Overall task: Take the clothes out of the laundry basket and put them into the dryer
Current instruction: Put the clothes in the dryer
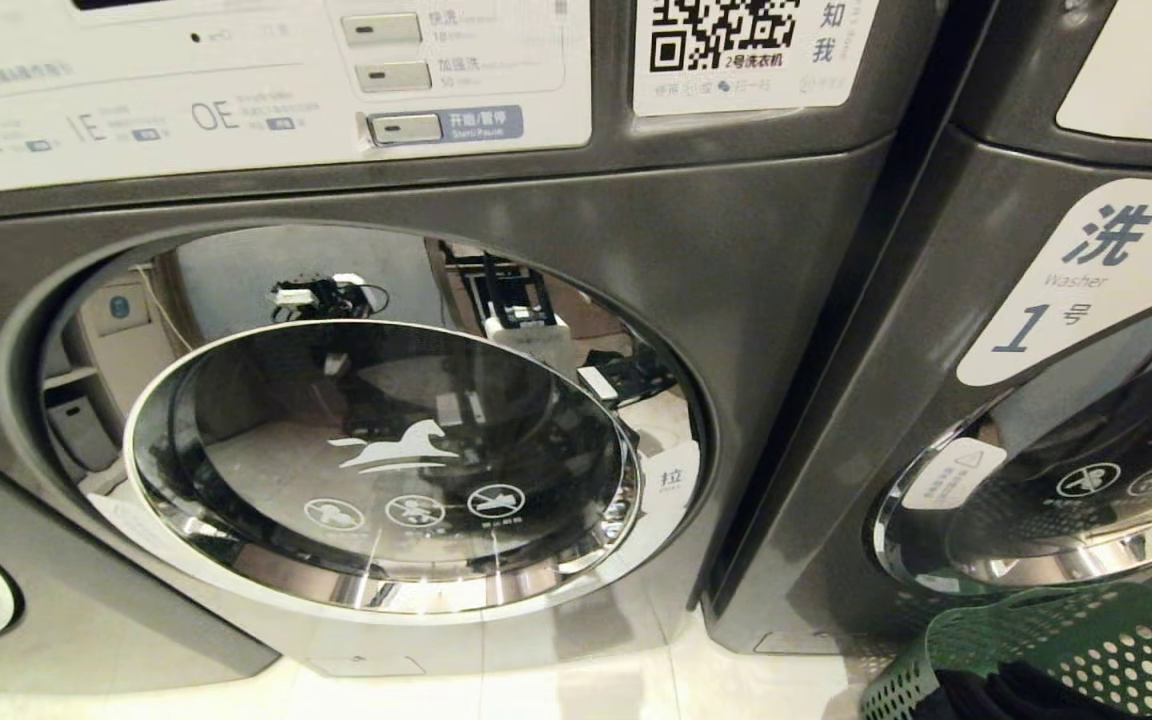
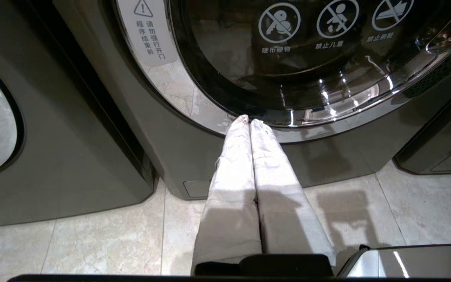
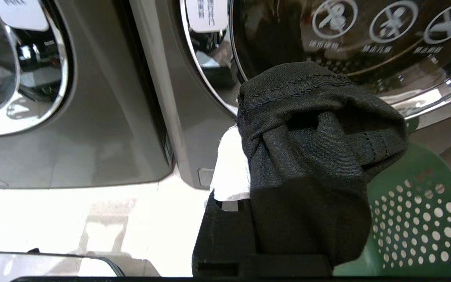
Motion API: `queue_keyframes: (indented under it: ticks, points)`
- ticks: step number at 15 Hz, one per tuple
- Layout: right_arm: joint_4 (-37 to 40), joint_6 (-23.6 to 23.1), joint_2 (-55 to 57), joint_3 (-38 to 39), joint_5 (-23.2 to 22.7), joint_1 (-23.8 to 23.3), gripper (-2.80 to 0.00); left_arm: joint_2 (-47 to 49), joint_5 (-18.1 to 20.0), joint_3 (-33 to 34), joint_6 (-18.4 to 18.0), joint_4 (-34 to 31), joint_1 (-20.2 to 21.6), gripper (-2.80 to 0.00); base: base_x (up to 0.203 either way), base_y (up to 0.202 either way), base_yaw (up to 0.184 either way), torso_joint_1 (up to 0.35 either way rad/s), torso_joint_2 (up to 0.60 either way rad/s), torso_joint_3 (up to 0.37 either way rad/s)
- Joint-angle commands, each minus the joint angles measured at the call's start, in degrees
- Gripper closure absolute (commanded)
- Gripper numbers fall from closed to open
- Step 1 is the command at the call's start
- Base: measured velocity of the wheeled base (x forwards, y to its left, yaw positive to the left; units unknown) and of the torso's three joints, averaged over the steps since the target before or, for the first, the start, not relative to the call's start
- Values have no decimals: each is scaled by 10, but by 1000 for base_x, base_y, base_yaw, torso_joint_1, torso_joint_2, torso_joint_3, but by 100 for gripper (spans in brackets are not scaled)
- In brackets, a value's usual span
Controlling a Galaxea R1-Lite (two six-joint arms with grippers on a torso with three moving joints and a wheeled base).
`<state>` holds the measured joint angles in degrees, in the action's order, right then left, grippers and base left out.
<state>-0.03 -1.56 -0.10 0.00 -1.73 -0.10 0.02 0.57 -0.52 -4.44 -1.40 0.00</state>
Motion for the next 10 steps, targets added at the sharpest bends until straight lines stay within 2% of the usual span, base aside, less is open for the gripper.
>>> queue_keyframes:
  ticks: [1, 10]
  points:
    - [0, 0, 1, 0, 0, 0, 0, 0, 0, 0, 0, 0, 0, 0, 0, 0, 0, 2, 0, 200]
    - [-1, 0, 1, 0, 0, 0, 0, 0, 0, 5, 0, 15, 0, 0, 0, 0, 0, 2, 0, 202]
